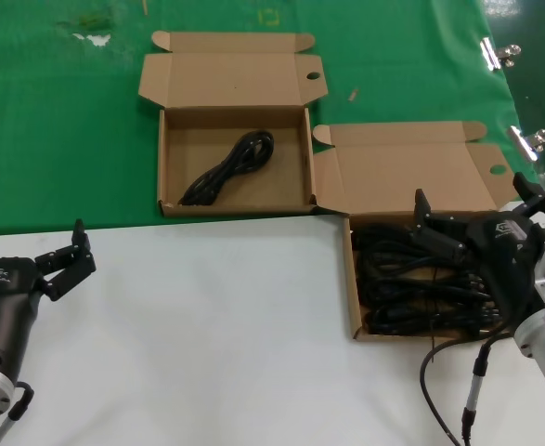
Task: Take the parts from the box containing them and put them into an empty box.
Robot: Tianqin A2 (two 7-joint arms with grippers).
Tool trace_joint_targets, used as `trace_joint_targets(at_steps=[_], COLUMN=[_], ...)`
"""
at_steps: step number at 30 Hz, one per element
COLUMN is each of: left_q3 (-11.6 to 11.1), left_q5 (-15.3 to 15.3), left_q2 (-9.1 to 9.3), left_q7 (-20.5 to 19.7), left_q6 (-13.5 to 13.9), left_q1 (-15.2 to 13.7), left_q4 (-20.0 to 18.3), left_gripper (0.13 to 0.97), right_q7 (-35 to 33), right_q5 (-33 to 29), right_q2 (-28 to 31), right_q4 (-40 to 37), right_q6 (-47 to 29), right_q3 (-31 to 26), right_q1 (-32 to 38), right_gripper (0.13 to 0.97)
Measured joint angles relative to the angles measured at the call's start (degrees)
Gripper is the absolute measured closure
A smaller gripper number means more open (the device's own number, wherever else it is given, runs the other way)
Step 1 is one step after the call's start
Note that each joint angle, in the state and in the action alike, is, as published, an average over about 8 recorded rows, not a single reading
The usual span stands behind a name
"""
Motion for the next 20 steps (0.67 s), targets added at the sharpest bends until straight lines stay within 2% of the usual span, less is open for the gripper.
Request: trace_joint_targets(at_steps=[20], left_q3=[0.0], left_q5=[0.0], left_q2=[0.00], left_q7=[0.0], left_q6=[0.0], left_q1=[0.0], left_q4=[0.0], left_gripper=[0.132], right_q7=[0.0], right_q5=[0.0], right_q2=[0.0], right_q4=[0.0], right_q6=[0.0], right_q3=[0.0], right_q1=[0.0], right_gripper=[0.129])
